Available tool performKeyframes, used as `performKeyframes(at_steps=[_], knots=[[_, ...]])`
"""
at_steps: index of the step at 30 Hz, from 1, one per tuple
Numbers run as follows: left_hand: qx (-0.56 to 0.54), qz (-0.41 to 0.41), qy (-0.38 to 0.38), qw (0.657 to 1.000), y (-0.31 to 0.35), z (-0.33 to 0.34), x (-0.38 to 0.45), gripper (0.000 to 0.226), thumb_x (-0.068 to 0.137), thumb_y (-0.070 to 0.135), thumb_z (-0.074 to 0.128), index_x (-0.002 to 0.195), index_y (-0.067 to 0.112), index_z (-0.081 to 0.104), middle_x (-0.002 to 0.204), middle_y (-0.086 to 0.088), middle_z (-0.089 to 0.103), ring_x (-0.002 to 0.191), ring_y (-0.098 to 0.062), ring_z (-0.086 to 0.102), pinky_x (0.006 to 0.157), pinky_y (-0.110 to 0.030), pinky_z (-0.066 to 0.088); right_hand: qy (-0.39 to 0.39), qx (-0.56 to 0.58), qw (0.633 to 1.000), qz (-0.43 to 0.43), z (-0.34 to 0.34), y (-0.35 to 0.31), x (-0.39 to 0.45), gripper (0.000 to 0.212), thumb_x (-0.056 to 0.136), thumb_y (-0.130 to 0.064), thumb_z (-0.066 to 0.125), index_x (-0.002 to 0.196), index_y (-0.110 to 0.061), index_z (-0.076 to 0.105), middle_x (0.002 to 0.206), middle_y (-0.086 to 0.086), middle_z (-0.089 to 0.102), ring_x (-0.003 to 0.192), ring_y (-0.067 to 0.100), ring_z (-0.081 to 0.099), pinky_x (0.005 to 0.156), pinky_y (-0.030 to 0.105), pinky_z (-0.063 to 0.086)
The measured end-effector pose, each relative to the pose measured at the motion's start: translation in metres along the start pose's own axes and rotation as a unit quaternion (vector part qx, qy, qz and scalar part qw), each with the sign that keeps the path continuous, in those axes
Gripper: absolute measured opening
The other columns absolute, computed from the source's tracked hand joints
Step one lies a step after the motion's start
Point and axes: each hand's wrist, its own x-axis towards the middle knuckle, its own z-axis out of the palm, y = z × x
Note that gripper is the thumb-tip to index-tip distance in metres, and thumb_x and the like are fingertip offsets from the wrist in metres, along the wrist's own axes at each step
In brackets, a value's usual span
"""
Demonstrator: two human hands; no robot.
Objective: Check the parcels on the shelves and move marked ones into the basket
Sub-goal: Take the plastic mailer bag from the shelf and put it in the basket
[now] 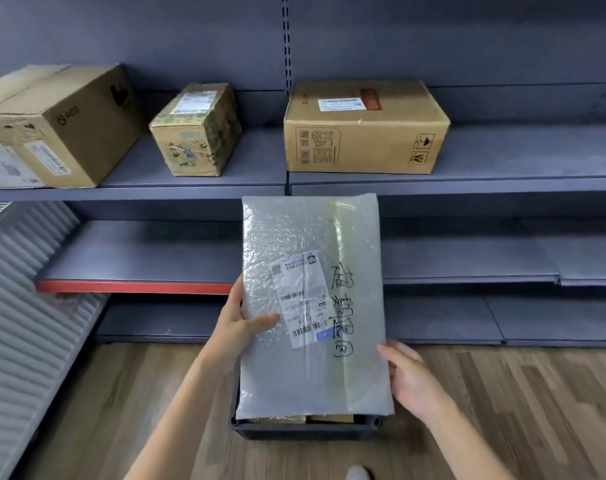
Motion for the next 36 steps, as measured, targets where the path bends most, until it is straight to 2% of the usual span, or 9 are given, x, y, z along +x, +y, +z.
performKeyframes(at_steps=[4,8,10,11,12,16,19,27,36], knots=[[-0.003,-0.023,0.004,1.0,-0.013,-0.011,0.003,0.08,0.065,0.002,0.072,0.132,0.029,0.04,0.117,-0.005,0.065,0.102,-0.027,0.066,0.083,-0.044,0.055,-0.005,-0.022,1.0,0.012,0.019,0.01,0.01,0.033,0.069,-0.009,0.067,0.101,0.0,0.063,0.09,0.014,0.073,0.077,0.024,0.07,0.071,0.033,0.057],[0.058,-0.036,-0.005,0.998,-0.03,-0.018,0.011,0.086,0.066,0.005,0.074,0.137,0.029,0.032,0.126,-0.015,0.057,0.108,-0.031,0.061,0.092,-0.043,0.051,0.054,-0.054,0.997,-0.007,0.027,0.021,0.029,0.019,0.082,0.001,0.06,0.101,0.0,0.062,0.085,0.012,0.072,0.074,0.025,0.067,0.068,0.035,0.056],[0.139,-0.076,0.0,0.987,-0.039,-0.025,0.017,0.095,0.068,0.01,0.077,0.141,0.03,0.021,0.123,-0.033,0.034,0.084,-0.035,0.064,0.079,-0.039,0.056,0.065,-0.079,0.995,-0.011,0.028,0.024,0.039,0.014,0.083,0.002,0.059,0.096,-0.002,0.063,0.077,0.007,0.074,0.067,0.02,0.069,0.06,0.029,0.056],[0.173,-0.098,0.004,0.98,-0.044,-0.029,0.02,0.098,0.067,0.015,0.079,0.141,0.029,0.017,0.105,-0.024,0.061,0.065,-0.03,0.058,0.064,-0.033,0.056,0.065,-0.091,0.994,-0.012,0.029,0.026,0.044,0.013,0.083,0.002,0.06,0.094,-0.003,0.063,0.076,0.007,0.074,0.066,0.02,0.069,0.058,0.028,0.056],[0.2,-0.112,0.011,0.973,-0.05,-0.033,0.024,0.097,0.066,0.019,0.08,0.14,0.026,0.017,0.088,-0.006,0.057,0.055,-0.025,0.053,0.054,-0.031,0.05,0.064,-0.103,0.993,-0.01,0.031,0.028,0.049,0.012,0.083,0.002,0.06,0.093,-0.004,0.063,0.078,0.008,0.073,0.068,0.021,0.069,0.059,0.028,0.055],[0.235,-0.115,0.072,0.962,-0.071,-0.041,0.043,0.072,0.068,0.003,0.078,0.124,0.018,0.034,0.097,-0.008,0.069,0.081,-0.034,0.068,0.071,-0.045,0.056,0.051,-0.156,0.986,0.012,0.032,0.04,0.076,0.013,0.083,0.003,0.059,0.092,-0.006,0.062,0.083,0.009,0.07,0.073,0.022,0.065,0.058,0.025,0.053],[0.221,-0.125,0.091,0.963,-0.088,-0.048,0.054,0.072,0.067,-0.007,0.075,0.123,0.02,0.036,0.104,-0.009,0.067,0.077,-0.031,0.069,0.071,-0.051,0.056,0.044,-0.205,0.977,0.037,0.028,0.056,0.098,0.015,0.083,0.004,0.06,0.087,-0.01,0.062,0.087,0.01,0.069,0.075,0.022,0.066,0.061,0.026,0.054],[0.271,-0.148,0.129,0.942,-0.142,-0.076,0.094,0.066,0.067,-0.005,0.075,0.117,0.018,0.039,0.099,-0.007,0.062,0.053,-0.005,0.059,0.046,-0.02,0.047,0.043,-0.293,0.952,0.074,0.029,0.092,0.166,0.022,0.083,0.002,0.059,0.095,-0.017,0.06,0.096,0.004,0.069,0.09,0.021,0.066,0.082,0.038,0.054],[0.28,-0.172,0.121,0.937,-0.221,-0.118,0.146,0.064,0.068,-0.007,0.072,0.11,0.026,0.035,0.089,-0.006,0.057,0.06,-0.011,0.053,0.046,-0.022,0.045,0.091,-0.337,0.934,0.079,0.025,0.151,0.237,0.021,0.082,0.001,0.06,0.095,-0.015,0.058,0.09,0.002,0.066,0.082,0.019,0.063,0.075,0.031,0.051]])
